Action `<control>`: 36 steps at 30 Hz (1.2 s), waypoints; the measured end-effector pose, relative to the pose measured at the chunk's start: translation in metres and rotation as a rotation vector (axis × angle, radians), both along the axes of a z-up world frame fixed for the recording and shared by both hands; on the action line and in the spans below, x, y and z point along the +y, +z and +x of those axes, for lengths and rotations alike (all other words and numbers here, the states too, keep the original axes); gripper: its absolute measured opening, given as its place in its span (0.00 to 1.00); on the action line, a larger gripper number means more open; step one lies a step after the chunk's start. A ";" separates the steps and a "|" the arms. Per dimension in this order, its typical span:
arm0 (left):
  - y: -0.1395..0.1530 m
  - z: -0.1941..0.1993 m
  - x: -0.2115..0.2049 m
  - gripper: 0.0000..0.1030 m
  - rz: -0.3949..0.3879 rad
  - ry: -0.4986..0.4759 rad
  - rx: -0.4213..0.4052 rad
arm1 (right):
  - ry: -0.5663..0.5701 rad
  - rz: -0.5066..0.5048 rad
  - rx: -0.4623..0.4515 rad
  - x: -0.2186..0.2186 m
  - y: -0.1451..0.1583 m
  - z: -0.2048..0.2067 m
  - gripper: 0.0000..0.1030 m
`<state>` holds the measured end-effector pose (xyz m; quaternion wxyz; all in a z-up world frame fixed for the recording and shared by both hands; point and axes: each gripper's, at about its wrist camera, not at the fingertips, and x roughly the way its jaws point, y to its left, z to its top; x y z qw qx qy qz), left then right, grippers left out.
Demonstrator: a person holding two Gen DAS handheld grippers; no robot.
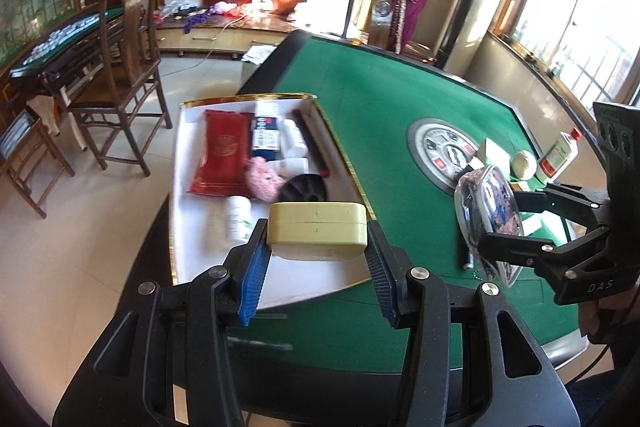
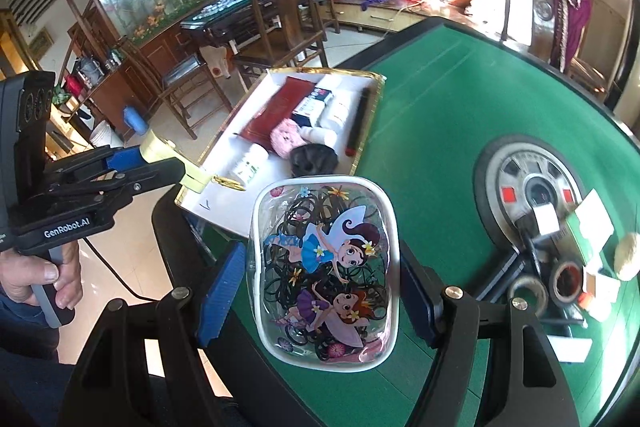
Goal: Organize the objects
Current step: 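Carry the card toy with the left tool while the right tool carries the pouch to the tray, then open the left tool releasing the card toy while the right tool releases the pouch in the tray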
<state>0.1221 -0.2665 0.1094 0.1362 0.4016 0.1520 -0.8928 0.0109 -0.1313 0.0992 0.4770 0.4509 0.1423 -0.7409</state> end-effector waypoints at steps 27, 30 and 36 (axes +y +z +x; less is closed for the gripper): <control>-0.083 -0.019 -0.079 0.45 0.078 0.004 -0.191 | 0.095 0.116 -0.160 -0.147 -0.083 -0.008 0.71; -0.092 -0.025 -0.085 0.45 0.080 -0.007 -0.208 | 0.082 0.132 -0.185 -0.150 -0.096 -0.011 0.71; -0.107 -0.036 -0.097 0.45 0.076 -0.019 -0.247 | 0.043 0.150 -0.243 -0.151 -0.118 -0.021 0.71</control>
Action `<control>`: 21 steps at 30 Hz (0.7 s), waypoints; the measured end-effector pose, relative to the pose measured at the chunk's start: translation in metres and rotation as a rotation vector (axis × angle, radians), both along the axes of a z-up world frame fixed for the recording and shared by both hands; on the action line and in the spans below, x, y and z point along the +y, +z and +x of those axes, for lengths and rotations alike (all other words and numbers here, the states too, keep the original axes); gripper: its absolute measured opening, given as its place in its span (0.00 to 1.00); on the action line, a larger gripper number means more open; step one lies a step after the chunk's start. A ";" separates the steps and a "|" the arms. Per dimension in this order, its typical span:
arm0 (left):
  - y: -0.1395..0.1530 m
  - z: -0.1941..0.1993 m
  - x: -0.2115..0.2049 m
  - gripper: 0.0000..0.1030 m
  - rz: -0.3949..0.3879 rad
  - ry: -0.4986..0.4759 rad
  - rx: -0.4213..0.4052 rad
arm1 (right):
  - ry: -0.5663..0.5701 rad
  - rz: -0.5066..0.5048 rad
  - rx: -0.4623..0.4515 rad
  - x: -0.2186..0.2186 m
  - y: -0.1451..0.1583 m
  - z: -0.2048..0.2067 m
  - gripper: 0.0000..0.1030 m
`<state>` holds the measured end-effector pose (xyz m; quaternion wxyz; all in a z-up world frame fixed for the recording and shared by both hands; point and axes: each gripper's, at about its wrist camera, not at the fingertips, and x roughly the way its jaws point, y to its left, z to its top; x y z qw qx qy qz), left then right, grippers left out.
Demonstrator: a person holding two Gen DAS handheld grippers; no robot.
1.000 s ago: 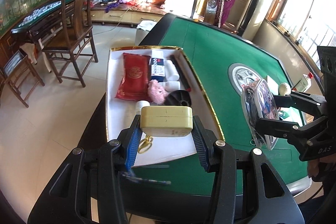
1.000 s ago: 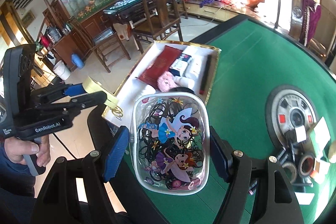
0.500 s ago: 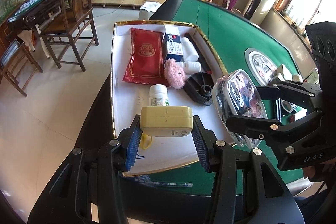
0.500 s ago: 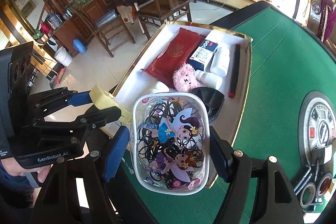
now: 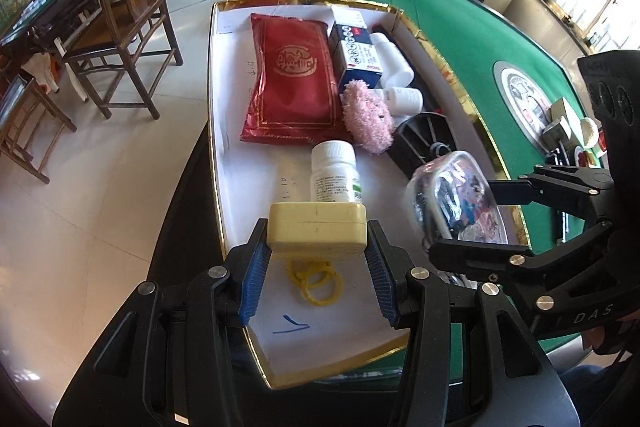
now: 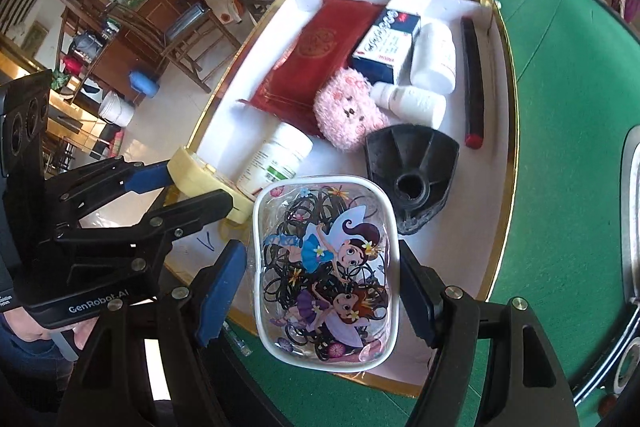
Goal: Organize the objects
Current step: 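Open the left tool releasing the card toy while the right tool releases the pouch in the tray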
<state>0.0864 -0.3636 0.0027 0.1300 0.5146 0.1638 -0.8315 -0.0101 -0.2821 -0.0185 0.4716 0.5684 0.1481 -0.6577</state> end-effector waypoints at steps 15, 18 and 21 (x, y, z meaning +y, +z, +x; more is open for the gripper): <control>-0.014 -0.027 -0.023 0.46 0.037 -0.012 -0.028 | 0.036 0.027 0.088 -0.005 0.001 0.014 0.71; -0.016 -0.029 -0.022 0.46 0.031 -0.009 -0.034 | 0.047 0.022 0.082 -0.004 0.005 0.019 0.72; -0.016 -0.029 -0.023 0.46 0.036 -0.003 -0.033 | 0.061 0.033 0.101 -0.006 0.005 0.024 0.73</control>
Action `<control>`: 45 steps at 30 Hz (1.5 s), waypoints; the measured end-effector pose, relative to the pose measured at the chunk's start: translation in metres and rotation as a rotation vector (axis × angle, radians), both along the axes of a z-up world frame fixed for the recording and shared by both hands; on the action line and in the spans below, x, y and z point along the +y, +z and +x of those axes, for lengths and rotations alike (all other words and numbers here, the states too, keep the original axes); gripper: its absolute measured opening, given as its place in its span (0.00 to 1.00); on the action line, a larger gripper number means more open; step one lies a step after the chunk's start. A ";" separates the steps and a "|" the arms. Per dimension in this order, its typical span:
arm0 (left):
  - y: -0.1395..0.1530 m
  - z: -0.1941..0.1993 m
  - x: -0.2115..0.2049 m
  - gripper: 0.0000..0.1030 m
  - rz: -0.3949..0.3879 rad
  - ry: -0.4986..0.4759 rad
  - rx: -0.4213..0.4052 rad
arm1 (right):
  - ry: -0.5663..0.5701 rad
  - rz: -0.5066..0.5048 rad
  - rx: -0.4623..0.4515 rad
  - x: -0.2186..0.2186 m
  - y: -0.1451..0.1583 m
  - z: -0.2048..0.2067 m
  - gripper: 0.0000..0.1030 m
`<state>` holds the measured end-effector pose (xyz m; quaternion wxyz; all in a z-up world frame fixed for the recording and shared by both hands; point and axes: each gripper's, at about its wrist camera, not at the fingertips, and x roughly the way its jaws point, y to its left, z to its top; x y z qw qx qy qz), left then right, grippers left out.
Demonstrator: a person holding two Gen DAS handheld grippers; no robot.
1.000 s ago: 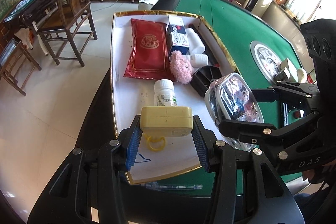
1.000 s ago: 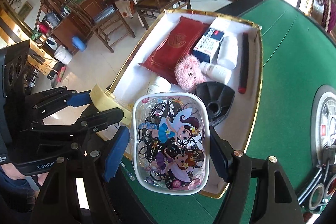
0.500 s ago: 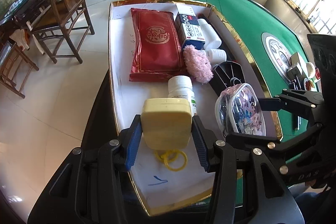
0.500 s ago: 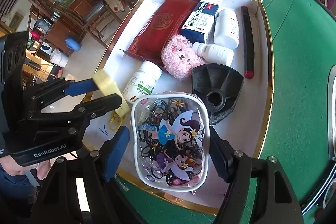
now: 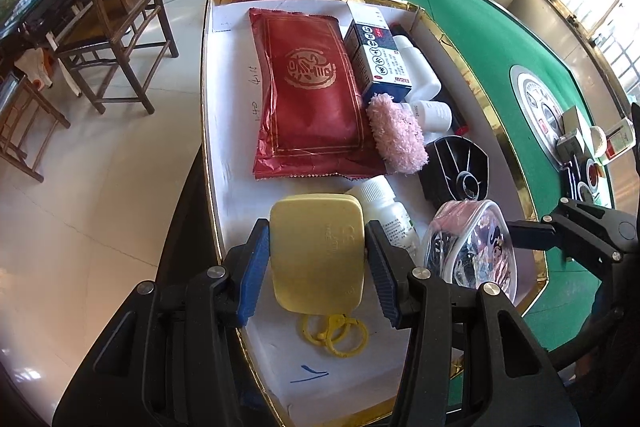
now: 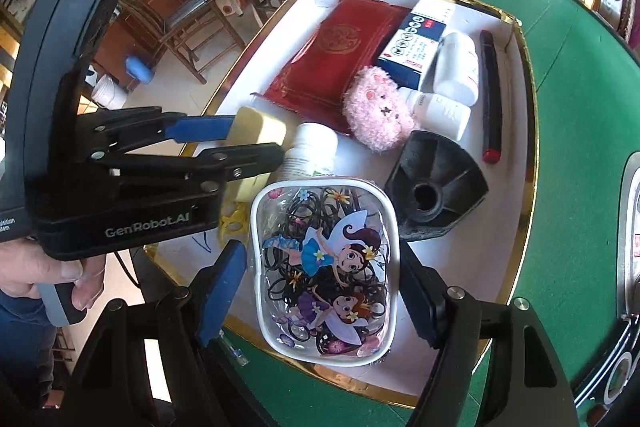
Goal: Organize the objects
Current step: 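Open the left tool releasing the card toy while the right tool releases the pouch in the tray, then move the left tool to the black markers while the right tool moves toward the grey box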
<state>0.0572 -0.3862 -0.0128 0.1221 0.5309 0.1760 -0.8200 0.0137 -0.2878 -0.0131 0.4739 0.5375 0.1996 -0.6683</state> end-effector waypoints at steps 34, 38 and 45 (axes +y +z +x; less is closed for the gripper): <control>0.059 -0.001 0.086 0.46 0.044 -0.085 0.127 | -0.308 -0.155 0.012 0.141 0.052 -0.027 0.75; 0.057 -0.024 0.132 0.46 0.048 -0.177 0.114 | -0.435 -0.152 0.001 0.202 0.048 -0.041 0.75; 0.037 -0.069 0.224 0.46 0.107 -0.355 0.073 | -0.657 -0.130 -0.015 0.316 0.039 -0.052 0.75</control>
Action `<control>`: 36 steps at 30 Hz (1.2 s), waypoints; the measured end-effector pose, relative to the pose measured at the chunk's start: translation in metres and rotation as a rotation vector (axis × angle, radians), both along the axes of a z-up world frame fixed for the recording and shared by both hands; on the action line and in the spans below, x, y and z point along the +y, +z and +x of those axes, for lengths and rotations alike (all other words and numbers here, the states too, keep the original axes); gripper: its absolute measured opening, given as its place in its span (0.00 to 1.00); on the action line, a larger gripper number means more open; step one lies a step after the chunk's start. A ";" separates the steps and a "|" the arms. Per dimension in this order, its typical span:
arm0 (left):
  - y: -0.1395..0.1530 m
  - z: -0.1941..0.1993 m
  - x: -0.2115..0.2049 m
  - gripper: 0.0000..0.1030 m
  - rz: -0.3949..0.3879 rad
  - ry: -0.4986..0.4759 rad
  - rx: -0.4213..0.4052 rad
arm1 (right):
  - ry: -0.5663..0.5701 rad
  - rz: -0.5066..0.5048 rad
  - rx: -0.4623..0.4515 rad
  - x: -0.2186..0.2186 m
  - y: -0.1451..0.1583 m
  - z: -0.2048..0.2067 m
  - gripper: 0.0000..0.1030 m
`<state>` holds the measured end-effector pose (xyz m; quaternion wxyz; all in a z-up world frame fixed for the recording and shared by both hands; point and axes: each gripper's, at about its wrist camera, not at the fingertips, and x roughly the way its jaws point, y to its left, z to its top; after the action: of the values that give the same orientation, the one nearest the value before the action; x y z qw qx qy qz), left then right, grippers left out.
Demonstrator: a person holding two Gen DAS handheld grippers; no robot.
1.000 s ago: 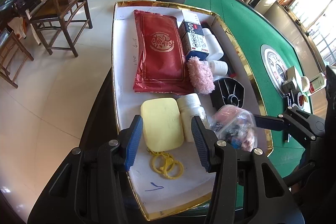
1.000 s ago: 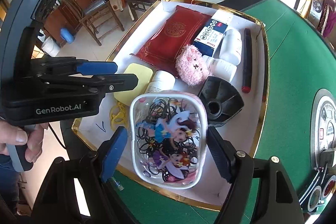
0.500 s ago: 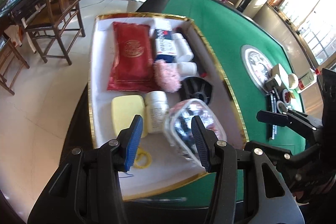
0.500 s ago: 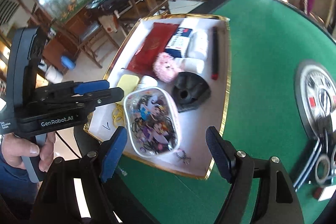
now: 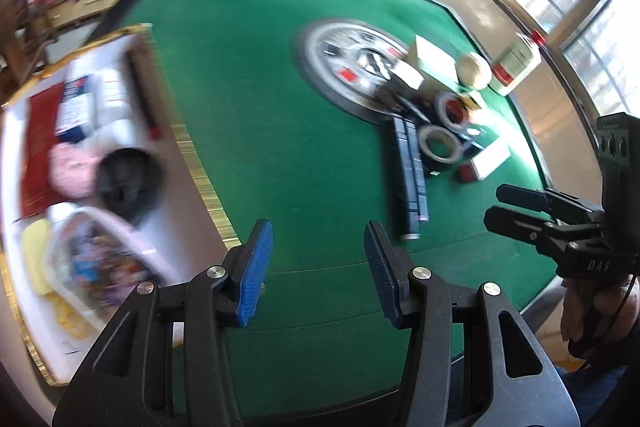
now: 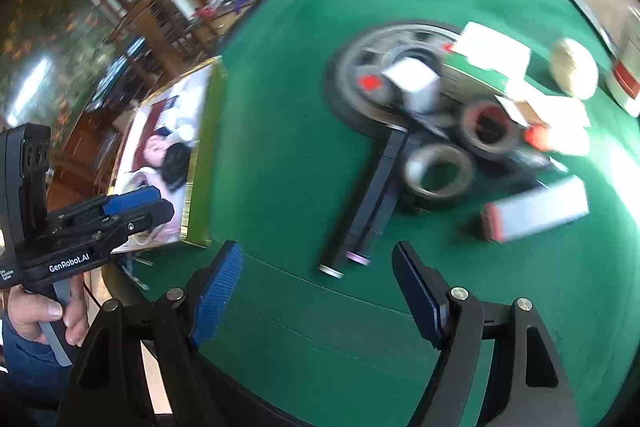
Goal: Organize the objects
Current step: 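Move the left tool to the black markers while the right tool moves toward the grey box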
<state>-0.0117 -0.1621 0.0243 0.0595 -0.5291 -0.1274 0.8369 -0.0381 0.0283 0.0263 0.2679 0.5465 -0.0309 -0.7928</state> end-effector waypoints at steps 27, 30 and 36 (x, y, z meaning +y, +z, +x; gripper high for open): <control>-0.064 -0.122 0.085 0.33 -0.063 -0.083 -0.125 | -0.180 0.003 -0.017 0.158 0.000 -0.013 0.75; -0.065 -0.122 0.083 0.33 -0.059 -0.090 -0.131 | -0.164 0.005 -0.019 0.151 -0.001 -0.023 0.75; -0.065 -0.118 0.092 0.34 -0.042 -0.143 -0.125 | -0.149 -0.004 -0.035 0.141 -0.006 -0.042 0.75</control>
<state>-0.1296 -0.0700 -0.0412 0.1000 -0.5891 -0.0754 0.7983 -0.0801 0.1690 0.0206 0.2089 0.5559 -0.0777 -0.8008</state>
